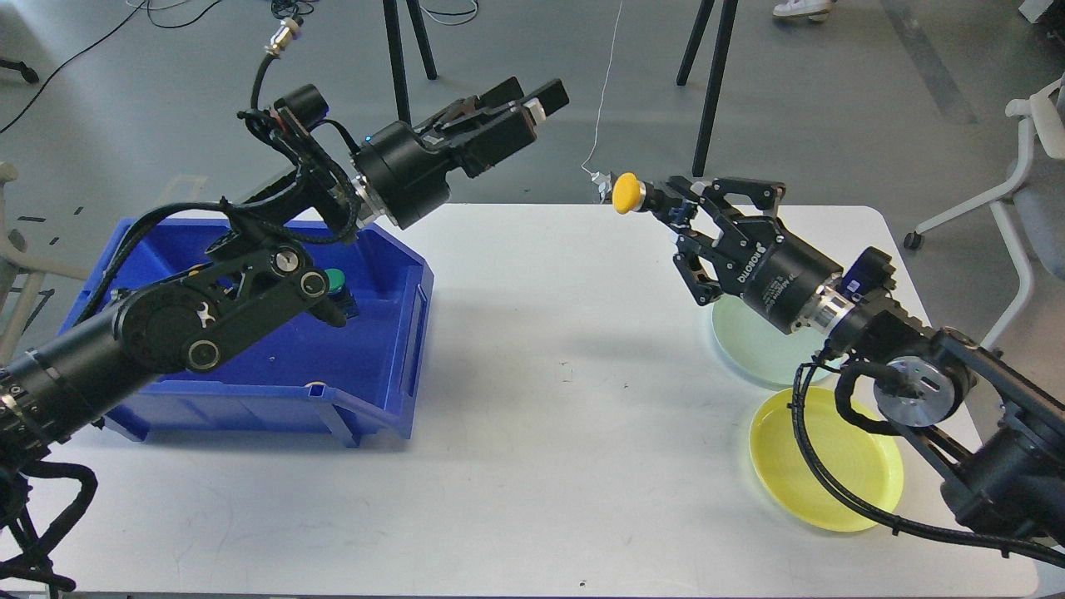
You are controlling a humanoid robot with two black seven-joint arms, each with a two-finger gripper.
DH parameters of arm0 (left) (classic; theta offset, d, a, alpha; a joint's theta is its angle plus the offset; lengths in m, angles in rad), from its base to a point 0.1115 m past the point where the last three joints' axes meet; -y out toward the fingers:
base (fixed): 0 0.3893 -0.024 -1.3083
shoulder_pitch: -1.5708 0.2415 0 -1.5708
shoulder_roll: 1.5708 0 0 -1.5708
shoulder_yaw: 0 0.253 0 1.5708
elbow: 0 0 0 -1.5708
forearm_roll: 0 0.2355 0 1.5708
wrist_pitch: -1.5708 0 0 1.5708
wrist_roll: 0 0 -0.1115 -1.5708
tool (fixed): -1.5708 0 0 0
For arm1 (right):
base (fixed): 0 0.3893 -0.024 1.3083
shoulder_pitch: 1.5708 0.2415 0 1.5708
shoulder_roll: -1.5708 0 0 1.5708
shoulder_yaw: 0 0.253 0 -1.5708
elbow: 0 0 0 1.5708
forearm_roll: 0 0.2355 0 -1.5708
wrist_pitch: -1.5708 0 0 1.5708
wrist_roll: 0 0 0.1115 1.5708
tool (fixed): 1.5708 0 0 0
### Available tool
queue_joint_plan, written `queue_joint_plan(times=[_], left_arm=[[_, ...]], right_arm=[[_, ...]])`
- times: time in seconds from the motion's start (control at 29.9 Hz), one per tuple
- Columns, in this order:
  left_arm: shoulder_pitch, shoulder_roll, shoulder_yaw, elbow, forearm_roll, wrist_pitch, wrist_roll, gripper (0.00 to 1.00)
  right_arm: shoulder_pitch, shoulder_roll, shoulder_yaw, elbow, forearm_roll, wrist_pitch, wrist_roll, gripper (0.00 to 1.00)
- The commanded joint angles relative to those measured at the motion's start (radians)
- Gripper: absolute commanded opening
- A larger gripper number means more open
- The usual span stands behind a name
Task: Pass button and place on color plate
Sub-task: 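Lower the yellow button onto the yellow plate and release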
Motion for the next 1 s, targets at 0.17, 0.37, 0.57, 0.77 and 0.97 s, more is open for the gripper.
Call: queue_joint_plan(times=[0.17, 0.37, 0.57, 0.77, 0.97], left_arm=[[-0.006, -0.039, -0.076, 0.130, -0.521, -0.076, 0.007, 1.00], [-0.009, -0.045, -0.198, 0.264, -0.842, -0.287, 0.040, 1.00], [-0.009, -0.042, -0.306, 0.327, -1.021, -0.358, 0.143, 1.00], [-0.009, -0.044, -0.318, 0.338, -1.054, -0.363, 0.169, 1.00], [-0.008, -0.047, -0.318, 0.338, -1.054, -0.361, 0.168, 1.00]], right_arm=[[-0.234, -0.313, -0.006, 0.040, -0.003, 0.003, -0.002, 0.18], [-0.363, -0.362, -0.002, 0.034, -0.004, 0.003, 0.001, 0.18], [-0.418, -0.355, -0.041, 0.006, -0.007, -0.006, -0.014, 0.18], [-0.406, -0.310, -0.108, -0.083, -0.006, -0.014, -0.017, 0.18], [-0.400, -0.267, -0.124, -0.137, -0.003, -0.023, -0.034, 0.25]])
